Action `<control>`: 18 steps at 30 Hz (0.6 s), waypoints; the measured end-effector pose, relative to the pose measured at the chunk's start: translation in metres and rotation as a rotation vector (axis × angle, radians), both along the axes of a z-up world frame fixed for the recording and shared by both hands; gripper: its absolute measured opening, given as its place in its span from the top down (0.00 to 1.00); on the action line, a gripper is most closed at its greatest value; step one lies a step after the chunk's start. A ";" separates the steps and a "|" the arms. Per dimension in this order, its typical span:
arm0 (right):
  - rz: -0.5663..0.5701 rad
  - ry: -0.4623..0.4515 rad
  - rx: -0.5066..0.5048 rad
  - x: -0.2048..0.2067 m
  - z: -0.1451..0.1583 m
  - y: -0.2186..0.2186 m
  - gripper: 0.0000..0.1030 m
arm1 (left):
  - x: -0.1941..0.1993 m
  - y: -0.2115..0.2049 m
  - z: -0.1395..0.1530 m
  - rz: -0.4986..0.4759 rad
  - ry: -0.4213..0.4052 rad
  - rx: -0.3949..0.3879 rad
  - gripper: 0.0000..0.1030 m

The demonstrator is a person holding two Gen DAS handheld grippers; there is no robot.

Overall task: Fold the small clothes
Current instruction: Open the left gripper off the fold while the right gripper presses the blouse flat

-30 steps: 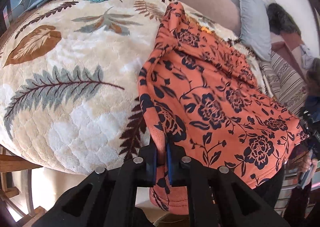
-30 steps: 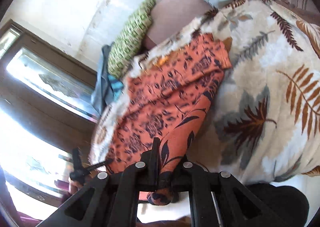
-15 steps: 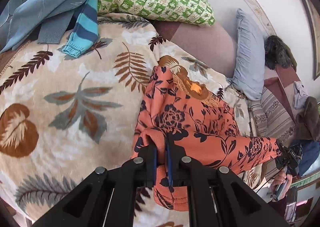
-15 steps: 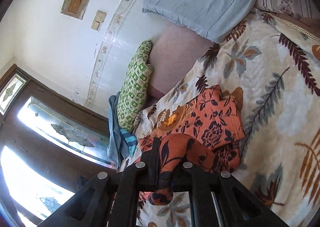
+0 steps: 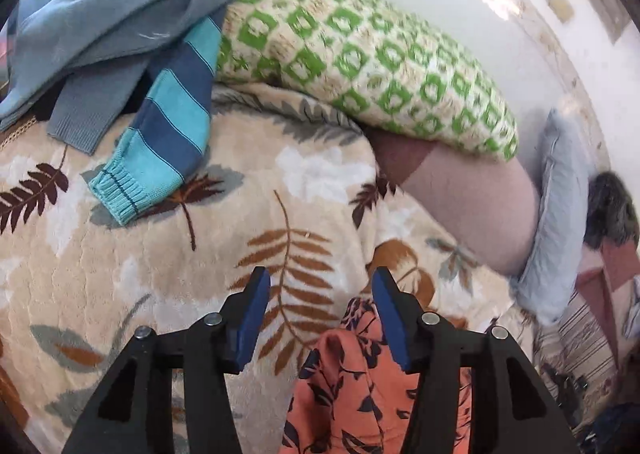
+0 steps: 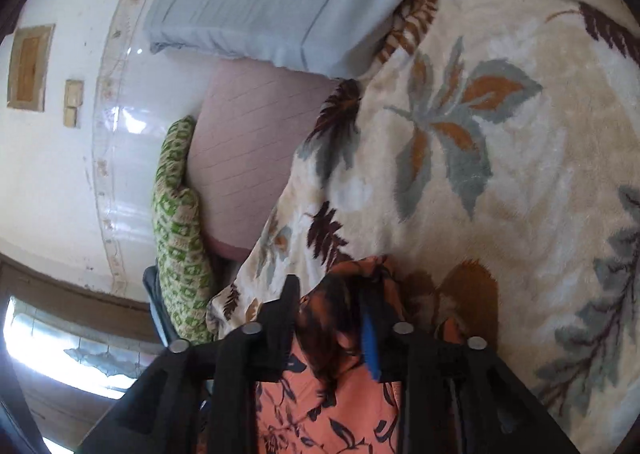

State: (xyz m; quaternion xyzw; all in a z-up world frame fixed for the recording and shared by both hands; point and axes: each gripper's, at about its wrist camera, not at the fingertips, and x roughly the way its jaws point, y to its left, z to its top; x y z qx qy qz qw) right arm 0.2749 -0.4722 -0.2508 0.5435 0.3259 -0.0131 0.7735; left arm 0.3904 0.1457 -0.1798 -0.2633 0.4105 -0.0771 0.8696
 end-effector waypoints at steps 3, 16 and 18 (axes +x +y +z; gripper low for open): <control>-0.078 -0.081 -0.028 -0.022 0.009 -0.012 0.32 | -0.036 -0.001 0.005 0.005 -0.046 -0.012 0.44; 0.839 0.031 -0.611 -0.003 0.035 0.290 0.45 | -0.111 -0.030 -0.061 0.175 0.080 -0.005 0.44; 0.915 0.073 -0.639 0.007 0.013 0.335 0.47 | -0.109 -0.024 -0.066 0.180 0.099 -0.007 0.44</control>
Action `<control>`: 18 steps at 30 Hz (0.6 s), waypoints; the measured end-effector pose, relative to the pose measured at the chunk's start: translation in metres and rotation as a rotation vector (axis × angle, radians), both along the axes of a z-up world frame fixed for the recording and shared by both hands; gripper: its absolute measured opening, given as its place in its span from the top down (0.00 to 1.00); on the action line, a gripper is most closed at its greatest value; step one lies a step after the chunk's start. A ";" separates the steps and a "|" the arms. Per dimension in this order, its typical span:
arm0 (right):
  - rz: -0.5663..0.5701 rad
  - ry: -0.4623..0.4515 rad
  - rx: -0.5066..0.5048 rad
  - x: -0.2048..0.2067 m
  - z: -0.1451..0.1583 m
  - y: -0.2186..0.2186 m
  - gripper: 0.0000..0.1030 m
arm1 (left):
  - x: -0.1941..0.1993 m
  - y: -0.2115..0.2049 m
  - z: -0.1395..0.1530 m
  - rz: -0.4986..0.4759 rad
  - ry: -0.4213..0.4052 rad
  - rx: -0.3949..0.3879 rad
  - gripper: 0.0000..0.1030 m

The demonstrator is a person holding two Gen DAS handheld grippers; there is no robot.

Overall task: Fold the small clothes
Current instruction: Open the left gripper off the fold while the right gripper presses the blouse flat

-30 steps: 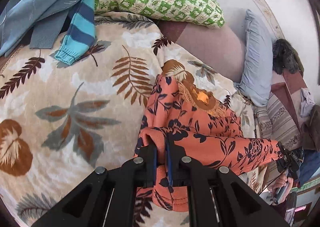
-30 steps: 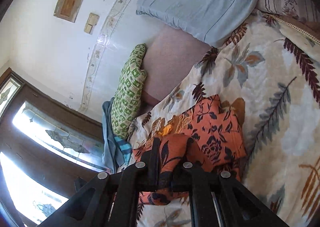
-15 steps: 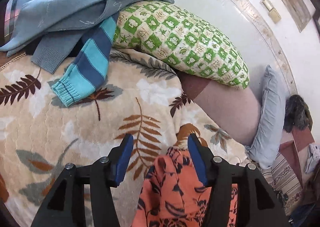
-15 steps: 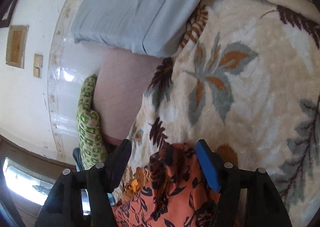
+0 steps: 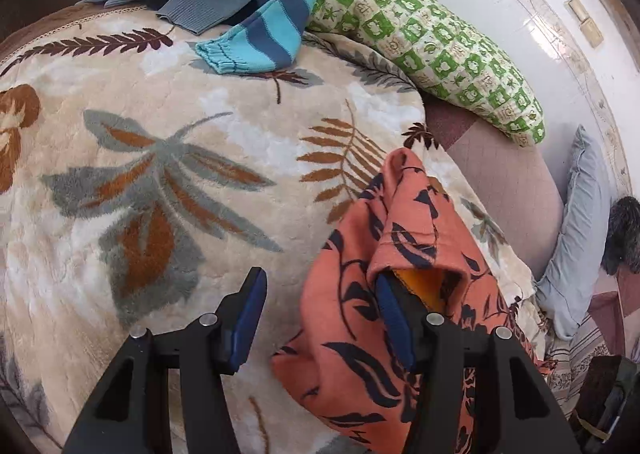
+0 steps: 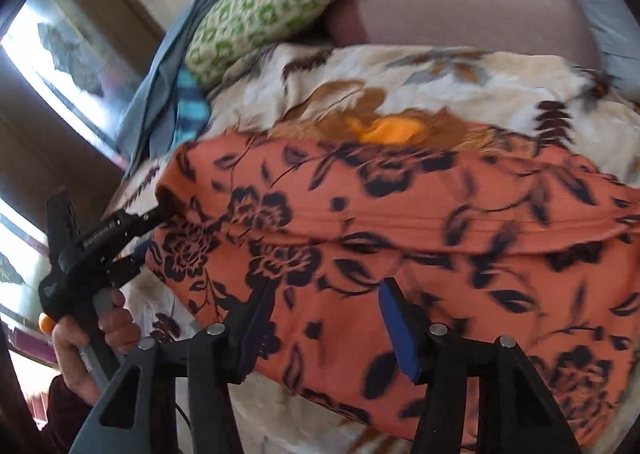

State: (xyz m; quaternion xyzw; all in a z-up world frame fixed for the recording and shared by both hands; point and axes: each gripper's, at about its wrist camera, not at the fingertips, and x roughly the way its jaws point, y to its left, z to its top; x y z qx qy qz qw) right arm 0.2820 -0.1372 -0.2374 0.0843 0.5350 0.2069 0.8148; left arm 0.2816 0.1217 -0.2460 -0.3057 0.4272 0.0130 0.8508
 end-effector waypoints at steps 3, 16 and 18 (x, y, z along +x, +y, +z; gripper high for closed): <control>0.020 -0.008 -0.114 0.030 -0.018 0.046 0.47 | 0.010 0.007 -0.005 -0.013 0.016 -0.063 0.44; -0.323 -0.233 -0.119 0.124 0.079 0.002 0.50 | 0.025 0.010 0.022 -0.020 -0.063 0.003 0.44; -0.288 -0.211 -0.175 0.105 0.074 0.002 0.50 | 0.024 0.008 0.023 -0.033 -0.058 0.025 0.44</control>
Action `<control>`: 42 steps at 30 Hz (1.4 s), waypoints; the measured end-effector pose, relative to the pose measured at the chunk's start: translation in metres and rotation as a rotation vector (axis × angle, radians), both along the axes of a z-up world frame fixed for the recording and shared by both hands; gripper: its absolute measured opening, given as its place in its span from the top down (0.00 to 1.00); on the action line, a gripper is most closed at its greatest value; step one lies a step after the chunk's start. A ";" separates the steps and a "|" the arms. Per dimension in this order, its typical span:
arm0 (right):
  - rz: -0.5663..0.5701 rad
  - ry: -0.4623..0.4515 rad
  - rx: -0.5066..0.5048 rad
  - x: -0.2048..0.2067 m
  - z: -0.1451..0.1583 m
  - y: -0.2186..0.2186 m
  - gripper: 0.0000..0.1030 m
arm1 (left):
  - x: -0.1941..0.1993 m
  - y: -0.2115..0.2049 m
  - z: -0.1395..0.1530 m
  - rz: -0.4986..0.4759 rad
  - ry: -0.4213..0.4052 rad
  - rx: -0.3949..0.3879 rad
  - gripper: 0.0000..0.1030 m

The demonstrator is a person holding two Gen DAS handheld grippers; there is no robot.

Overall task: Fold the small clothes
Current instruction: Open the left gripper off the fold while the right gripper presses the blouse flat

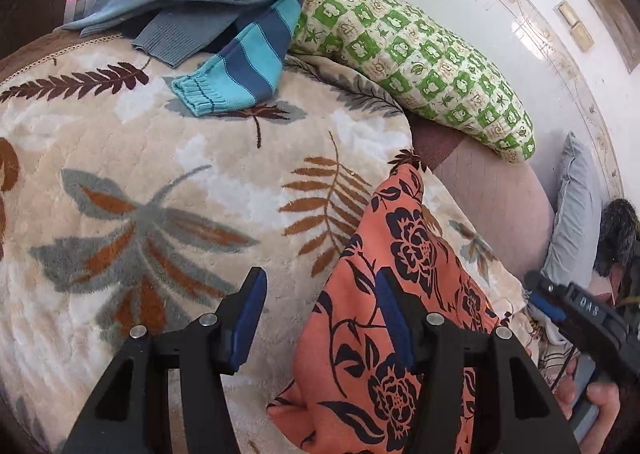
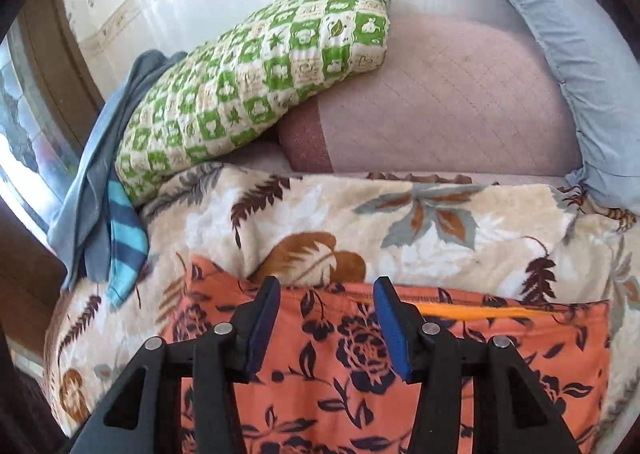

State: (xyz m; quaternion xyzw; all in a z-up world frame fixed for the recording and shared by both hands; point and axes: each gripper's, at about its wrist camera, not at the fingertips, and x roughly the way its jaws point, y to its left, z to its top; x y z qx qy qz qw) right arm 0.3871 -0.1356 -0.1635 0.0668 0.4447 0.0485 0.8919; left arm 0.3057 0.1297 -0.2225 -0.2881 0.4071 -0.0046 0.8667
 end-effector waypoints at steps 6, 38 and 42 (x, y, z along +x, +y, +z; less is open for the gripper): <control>-0.140 0.093 -0.041 -0.063 -0.048 -0.052 0.50 | 0.000 -0.019 -0.006 -0.074 0.064 0.152 0.44; 0.111 0.082 0.086 -0.020 -0.054 0.099 0.59 | 0.004 0.007 0.004 -0.006 0.089 0.310 0.35; 0.001 0.021 0.087 -0.062 -0.030 0.031 0.59 | -0.006 -0.033 0.021 -0.166 -0.021 0.363 0.26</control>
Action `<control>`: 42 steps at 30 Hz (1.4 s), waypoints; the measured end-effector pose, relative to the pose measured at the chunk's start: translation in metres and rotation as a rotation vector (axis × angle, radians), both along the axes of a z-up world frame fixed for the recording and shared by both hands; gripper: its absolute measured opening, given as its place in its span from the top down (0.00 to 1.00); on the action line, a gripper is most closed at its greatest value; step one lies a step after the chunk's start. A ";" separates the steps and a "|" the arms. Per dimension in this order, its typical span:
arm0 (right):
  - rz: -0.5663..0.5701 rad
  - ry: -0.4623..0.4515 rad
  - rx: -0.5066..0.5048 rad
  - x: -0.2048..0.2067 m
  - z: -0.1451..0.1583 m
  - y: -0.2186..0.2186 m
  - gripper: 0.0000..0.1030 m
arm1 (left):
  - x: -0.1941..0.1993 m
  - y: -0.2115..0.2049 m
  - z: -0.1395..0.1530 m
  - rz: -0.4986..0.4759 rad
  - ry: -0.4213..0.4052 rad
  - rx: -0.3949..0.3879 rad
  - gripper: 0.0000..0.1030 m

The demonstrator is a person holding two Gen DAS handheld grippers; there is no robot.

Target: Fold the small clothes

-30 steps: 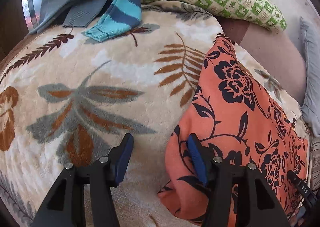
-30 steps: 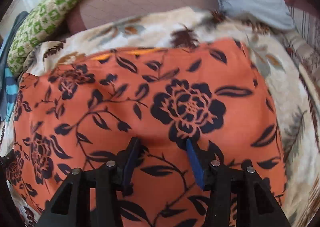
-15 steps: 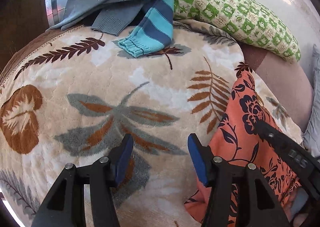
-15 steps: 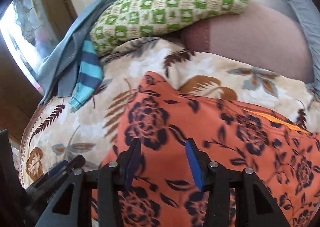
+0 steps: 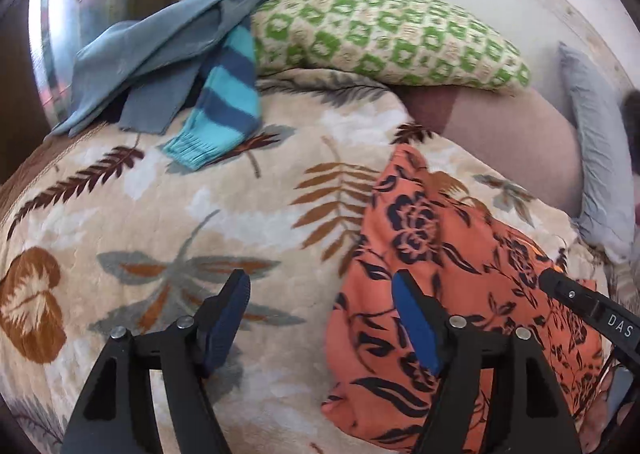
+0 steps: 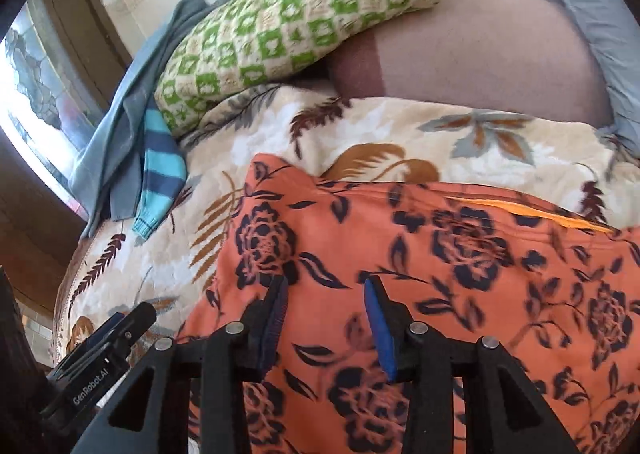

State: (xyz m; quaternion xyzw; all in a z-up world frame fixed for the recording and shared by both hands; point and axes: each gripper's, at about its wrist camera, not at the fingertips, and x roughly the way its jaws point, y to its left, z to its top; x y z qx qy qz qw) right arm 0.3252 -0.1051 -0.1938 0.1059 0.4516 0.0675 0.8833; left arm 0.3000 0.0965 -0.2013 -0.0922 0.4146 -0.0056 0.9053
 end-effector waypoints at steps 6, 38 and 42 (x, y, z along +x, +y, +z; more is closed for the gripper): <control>-0.178 0.017 -0.105 -0.066 -0.012 -0.088 0.58 | -0.012 -0.060 0.000 -0.219 0.001 0.112 0.12; -0.298 -0.015 -0.068 -0.092 -0.045 -0.148 0.53 | -0.015 -0.083 -0.032 -0.156 0.135 0.223 0.00; -0.285 -0.058 -0.059 -0.102 -0.034 -0.144 0.53 | -0.043 -0.084 -0.020 -0.177 0.078 0.227 0.00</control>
